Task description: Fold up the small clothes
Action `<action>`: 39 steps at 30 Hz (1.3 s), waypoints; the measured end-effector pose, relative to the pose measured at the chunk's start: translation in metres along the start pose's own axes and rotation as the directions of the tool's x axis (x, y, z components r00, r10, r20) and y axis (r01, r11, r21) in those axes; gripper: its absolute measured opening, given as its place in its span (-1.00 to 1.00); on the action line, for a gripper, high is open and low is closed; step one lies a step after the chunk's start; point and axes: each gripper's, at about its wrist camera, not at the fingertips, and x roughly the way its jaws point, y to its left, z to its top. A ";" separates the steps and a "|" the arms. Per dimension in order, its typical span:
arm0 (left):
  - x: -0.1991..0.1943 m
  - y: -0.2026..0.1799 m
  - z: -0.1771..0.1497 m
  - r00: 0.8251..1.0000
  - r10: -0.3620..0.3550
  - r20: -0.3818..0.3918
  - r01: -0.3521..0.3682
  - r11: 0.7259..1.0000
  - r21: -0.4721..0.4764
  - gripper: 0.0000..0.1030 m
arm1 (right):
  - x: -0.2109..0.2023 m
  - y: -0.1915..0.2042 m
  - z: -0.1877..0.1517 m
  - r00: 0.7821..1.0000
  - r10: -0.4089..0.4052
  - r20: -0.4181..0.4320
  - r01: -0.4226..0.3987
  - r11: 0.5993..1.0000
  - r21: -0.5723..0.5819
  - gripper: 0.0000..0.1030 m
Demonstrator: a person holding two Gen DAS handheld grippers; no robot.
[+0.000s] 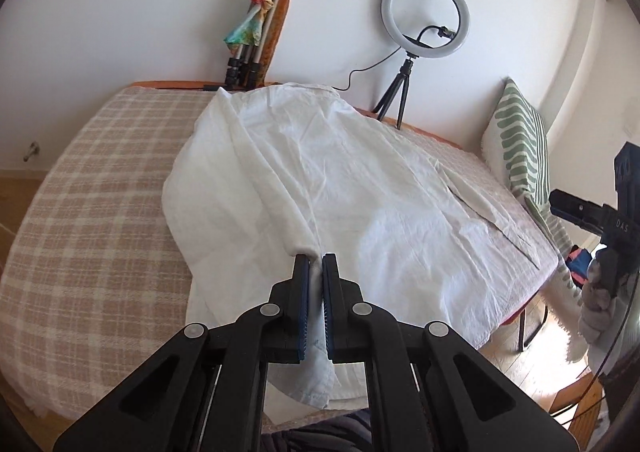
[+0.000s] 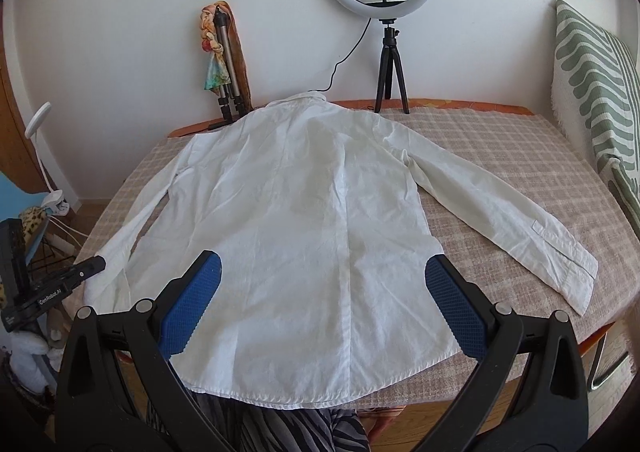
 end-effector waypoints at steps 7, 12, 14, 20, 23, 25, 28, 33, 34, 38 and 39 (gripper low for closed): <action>0.006 -0.006 -0.008 1.000 -0.009 -0.016 0.009 1.000 0.010 -0.90 | 0.072 0.044 0.074 0.950 0.281 -0.135 -0.288 0.957 -0.039 0.64; 0.007 -0.004 -0.009 1.000 0.004 -0.016 -0.004 1.000 0.019 -0.90 | 0.173 0.086 0.112 0.888 0.377 -0.264 -0.387 0.922 0.014 0.54; 0.008 -0.007 -0.012 1.000 0.012 -0.021 -0.011 0.999 0.033 -0.90 | 0.215 0.105 0.117 0.858 0.404 -0.318 -0.409 0.911 0.052 0.51; 0.005 -0.016 -0.021 0.993 0.009 -0.115 -0.003 0.999 0.049 -0.47 | 0.282 0.143 0.098 0.837 0.340 -0.429 -0.361 0.932 0.035 0.41; -0.024 -0.005 -0.030 0.998 0.001 -0.070 -0.002 1.000 -0.012 -0.46 | 0.272 0.151 0.087 0.835 0.323 -0.447 -0.372 0.928 -0.024 0.40; -0.039 0.017 -0.037 0.999 0.025 -0.044 -0.030 0.995 -0.094 -0.46 | 0.258 0.151 0.079 0.831 0.319 -0.455 -0.389 0.919 -0.065 0.41; -0.043 0.048 -0.049 0.993 0.094 -0.072 -0.105 0.979 -0.177 -0.46 | 0.238 0.150 0.063 0.817 0.332 -0.472 -0.425 0.900 -0.102 0.41; -0.024 0.071 -0.053 0.985 0.131 -0.114 -0.154 0.961 -0.229 -0.46 | 0.212 0.156 0.028 0.788 0.351 -0.505 -0.471 0.873 -0.127 0.41; -0.018 0.072 -0.052 0.985 0.126 -0.118 -0.151 0.961 -0.232 -0.46 | 0.209 0.158 0.023 0.782 0.355 -0.512 -0.478 0.869 -0.128 0.41; 0.001 0.074 -0.050 0.983 0.130 -0.128 -0.158 0.959 -0.235 -0.45 | 0.202 0.166 0.010 0.779 0.349 -0.521 -0.482 0.864 -0.143 0.41; 0.002 0.074 -0.049 0.986 0.123 -0.115 -0.148 0.958 -0.244 -0.45 | 0.201 0.167 0.011 0.783 0.343 -0.519 -0.479 0.865 -0.151 0.41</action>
